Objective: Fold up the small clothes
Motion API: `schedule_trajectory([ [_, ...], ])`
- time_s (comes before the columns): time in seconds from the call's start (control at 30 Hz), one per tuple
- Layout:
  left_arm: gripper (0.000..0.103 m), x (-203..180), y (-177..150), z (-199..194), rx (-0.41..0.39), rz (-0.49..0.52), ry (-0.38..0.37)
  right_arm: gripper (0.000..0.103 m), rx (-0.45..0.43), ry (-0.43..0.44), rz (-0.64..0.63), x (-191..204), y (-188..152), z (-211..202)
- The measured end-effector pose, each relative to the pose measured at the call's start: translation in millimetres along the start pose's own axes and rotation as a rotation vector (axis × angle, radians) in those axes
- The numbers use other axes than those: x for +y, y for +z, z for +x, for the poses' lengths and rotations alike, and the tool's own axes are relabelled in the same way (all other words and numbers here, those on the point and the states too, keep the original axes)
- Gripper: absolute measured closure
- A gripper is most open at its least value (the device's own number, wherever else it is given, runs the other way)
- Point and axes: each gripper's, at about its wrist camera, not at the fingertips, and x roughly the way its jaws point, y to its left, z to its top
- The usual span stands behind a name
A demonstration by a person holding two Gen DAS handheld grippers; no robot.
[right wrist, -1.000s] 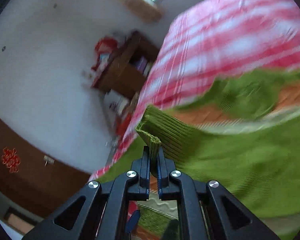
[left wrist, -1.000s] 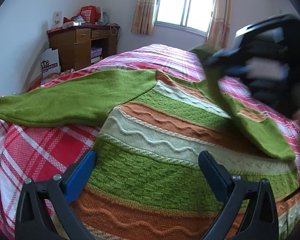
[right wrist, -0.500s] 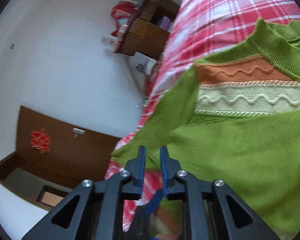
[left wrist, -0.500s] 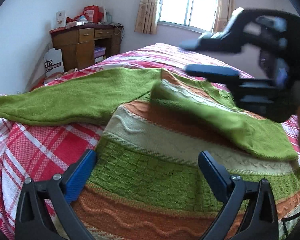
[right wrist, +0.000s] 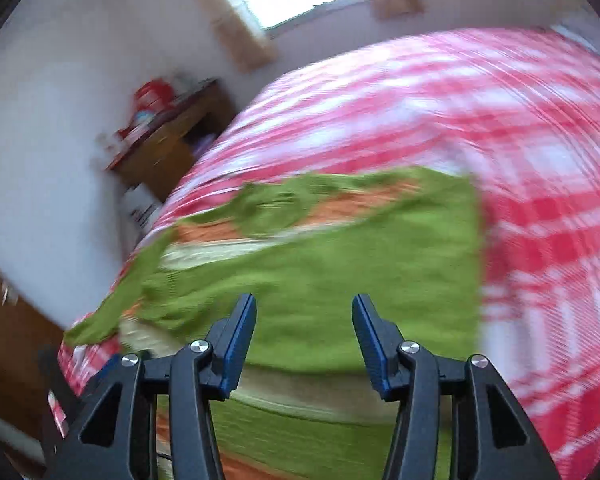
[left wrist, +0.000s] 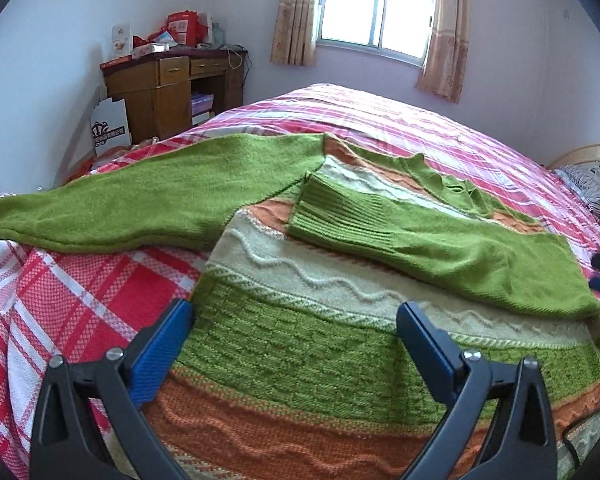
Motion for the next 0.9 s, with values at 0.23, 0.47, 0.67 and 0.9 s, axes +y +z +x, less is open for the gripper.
schedule_trajectory([
  [0.23,0.000,-3,-1,0,0.011,0.018,0.026,0.055,-0.116,0.061,0.043,-33,-36,1],
  [0.47,0.000,-7,1,1,0.045,0.041,0.054,0.051,-0.121,-0.081,-0.085,-9,-40,-2],
  [0.67,0.001,21,7,-24,0.059,-0.008,0.121,0.051,-0.136,-0.038,-0.056,-21,-45,-14],
  [0.9,0.001,109,37,-57,-0.021,-0.212,0.203,0.051,-0.136,-0.048,-0.063,-19,-46,-15],
])
